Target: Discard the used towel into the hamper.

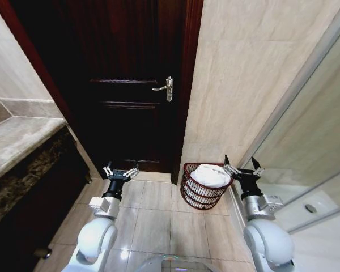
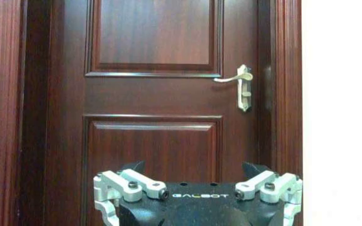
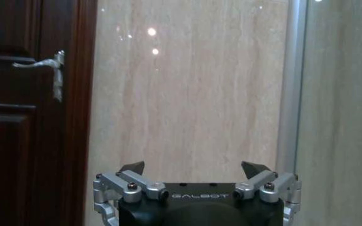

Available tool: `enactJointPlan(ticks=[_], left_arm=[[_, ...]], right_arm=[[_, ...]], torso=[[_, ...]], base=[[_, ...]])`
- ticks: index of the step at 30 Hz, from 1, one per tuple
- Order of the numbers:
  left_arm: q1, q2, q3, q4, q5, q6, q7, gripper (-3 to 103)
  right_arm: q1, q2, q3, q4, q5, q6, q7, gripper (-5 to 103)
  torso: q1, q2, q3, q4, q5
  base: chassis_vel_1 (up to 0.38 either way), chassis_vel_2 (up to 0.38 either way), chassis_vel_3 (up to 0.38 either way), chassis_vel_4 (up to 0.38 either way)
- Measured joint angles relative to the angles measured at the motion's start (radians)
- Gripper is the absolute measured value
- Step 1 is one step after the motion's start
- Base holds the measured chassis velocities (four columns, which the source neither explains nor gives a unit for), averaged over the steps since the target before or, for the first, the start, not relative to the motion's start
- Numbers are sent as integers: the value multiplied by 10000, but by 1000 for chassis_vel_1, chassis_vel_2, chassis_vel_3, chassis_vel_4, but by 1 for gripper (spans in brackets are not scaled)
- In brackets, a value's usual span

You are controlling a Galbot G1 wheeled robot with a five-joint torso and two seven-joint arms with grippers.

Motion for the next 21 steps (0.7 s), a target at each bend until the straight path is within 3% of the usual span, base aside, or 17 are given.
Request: enactJointPlan(ticks=[21], left_arm=[[-273, 56, -115, 243, -206, 65, 19, 100]], right_arm=[[-117, -104, 137, -73, -1, 23, 48, 100]], torso=[[391, 916, 525, -1, 0]], base=[[0, 0, 0, 0]])
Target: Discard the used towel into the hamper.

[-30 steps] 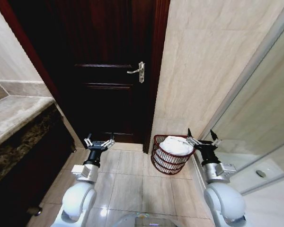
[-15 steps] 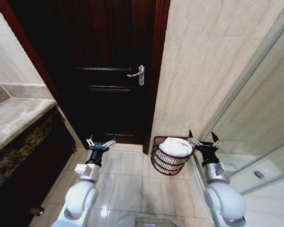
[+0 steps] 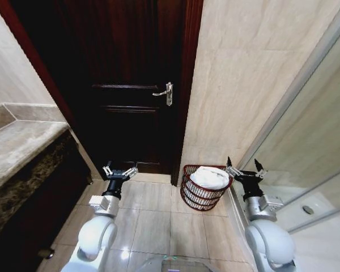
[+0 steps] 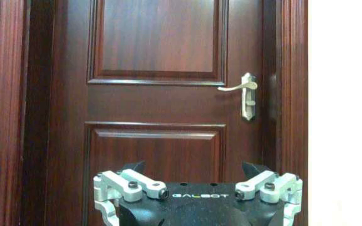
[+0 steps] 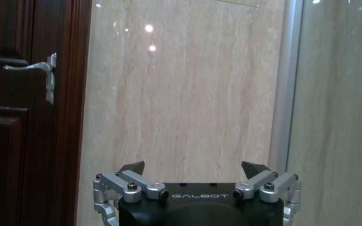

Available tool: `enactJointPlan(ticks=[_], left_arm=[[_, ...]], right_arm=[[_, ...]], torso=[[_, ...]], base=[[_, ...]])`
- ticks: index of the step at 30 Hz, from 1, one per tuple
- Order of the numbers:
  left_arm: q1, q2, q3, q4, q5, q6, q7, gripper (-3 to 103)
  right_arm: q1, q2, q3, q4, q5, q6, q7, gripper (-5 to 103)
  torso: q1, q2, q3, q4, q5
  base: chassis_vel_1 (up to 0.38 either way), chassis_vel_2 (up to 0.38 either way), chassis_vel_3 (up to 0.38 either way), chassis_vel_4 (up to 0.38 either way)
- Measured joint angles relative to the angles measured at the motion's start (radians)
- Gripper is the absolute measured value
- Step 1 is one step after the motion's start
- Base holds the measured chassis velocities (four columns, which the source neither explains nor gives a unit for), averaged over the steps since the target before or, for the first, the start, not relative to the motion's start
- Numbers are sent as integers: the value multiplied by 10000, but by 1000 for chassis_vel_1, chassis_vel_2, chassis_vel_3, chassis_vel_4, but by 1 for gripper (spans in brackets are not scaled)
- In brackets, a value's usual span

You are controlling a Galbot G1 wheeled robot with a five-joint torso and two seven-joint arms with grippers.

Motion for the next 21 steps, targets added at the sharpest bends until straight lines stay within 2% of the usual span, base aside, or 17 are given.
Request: enactJointPlan(ticks=[11, 21], left_arm=[[-289, 72, 4, 32, -189, 318, 1, 100], [-331, 16, 42, 115, -250, 332, -28, 100]], right_arm=[[-13, 82, -18, 37, -48, 3, -21, 100], [25, 135, 31, 27, -80, -2, -29, 100]], torso=[[199, 450, 250, 0, 0], [372, 829, 458, 0, 0]], base=[[0, 0, 0, 0], [0, 0, 0, 0]])
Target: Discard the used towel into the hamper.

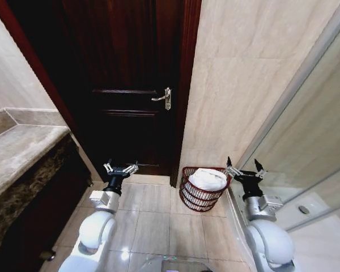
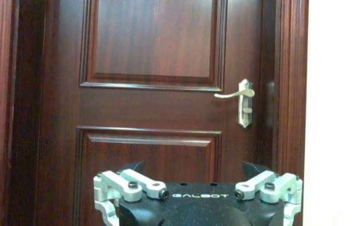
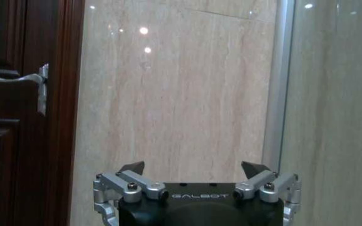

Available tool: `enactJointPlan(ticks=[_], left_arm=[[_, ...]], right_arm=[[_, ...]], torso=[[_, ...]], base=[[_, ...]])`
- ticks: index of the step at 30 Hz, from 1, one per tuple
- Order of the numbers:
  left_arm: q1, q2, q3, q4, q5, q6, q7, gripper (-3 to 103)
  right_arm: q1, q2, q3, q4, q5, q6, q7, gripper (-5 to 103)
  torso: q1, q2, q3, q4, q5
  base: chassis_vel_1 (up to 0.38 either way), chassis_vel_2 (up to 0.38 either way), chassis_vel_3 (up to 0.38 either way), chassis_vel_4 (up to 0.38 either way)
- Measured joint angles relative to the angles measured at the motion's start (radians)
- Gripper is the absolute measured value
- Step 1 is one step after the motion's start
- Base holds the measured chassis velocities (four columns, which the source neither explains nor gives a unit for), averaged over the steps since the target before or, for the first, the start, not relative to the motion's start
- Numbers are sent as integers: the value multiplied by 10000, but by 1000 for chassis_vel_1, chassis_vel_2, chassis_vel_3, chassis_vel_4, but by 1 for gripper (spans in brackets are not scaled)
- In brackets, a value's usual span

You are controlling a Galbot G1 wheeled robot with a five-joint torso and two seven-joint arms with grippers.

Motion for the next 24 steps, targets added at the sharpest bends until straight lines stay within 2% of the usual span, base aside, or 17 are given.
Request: enactJointPlan(ticks=[18, 24], left_arm=[[144, 31, -75, -231, 87, 220, -226, 100], [211, 64, -36, -390, 349, 674, -540, 100]], right_arm=[[41, -125, 5, 0, 49, -5, -3, 100], [3, -80, 5, -50, 103, -90, -17, 100]], torso=[[327, 743, 414, 0, 0], [458, 1052, 590, 0, -1]], base=[[0, 0, 0, 0], [0, 0, 0, 0]])
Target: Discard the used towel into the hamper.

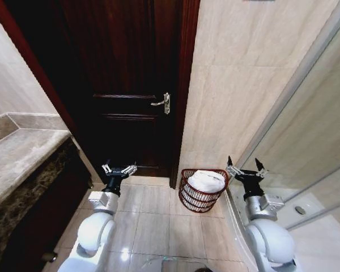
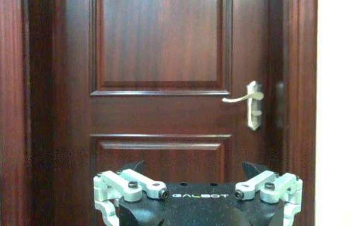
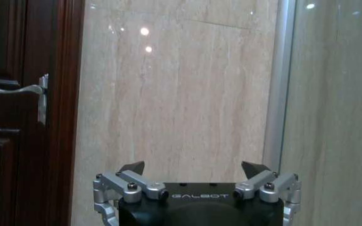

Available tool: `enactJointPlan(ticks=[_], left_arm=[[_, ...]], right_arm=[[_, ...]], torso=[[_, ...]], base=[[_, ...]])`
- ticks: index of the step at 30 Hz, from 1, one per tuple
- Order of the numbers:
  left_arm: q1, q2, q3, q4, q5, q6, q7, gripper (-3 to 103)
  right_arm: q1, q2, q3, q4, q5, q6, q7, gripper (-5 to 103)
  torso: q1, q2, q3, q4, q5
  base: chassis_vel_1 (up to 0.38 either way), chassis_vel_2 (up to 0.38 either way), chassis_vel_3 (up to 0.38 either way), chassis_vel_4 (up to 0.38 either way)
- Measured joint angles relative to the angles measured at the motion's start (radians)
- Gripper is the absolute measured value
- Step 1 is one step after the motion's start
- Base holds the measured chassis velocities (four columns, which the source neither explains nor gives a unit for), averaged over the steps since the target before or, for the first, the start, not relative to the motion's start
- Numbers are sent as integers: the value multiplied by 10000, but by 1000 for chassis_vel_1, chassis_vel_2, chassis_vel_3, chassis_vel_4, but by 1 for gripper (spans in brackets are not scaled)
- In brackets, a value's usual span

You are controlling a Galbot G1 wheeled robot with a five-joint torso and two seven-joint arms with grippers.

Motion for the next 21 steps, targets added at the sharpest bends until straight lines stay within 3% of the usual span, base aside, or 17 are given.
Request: enactJointPlan(ticks=[6, 12, 21], left_arm=[[-121, 28, -267, 476, 18, -34, -63, 100], [-84, -4, -761, 1039, -88, -421, 280, 100], [-71, -161, -728, 896, -353, -145, 347, 100]], right_arm=[[19, 68, 192, -491, 0, 223, -190, 100], [-25, 182, 783, -961, -20, 947, -1027, 100], [-214, 474, 904, -575, 86, 980, -1295, 100]], torso=[[119, 259, 145, -1, 0], [264, 585, 322, 0, 0], [462, 1012, 549, 0, 0]], base=[[0, 0, 0, 0], [0, 0, 0, 0], [0, 0, 0, 0]])
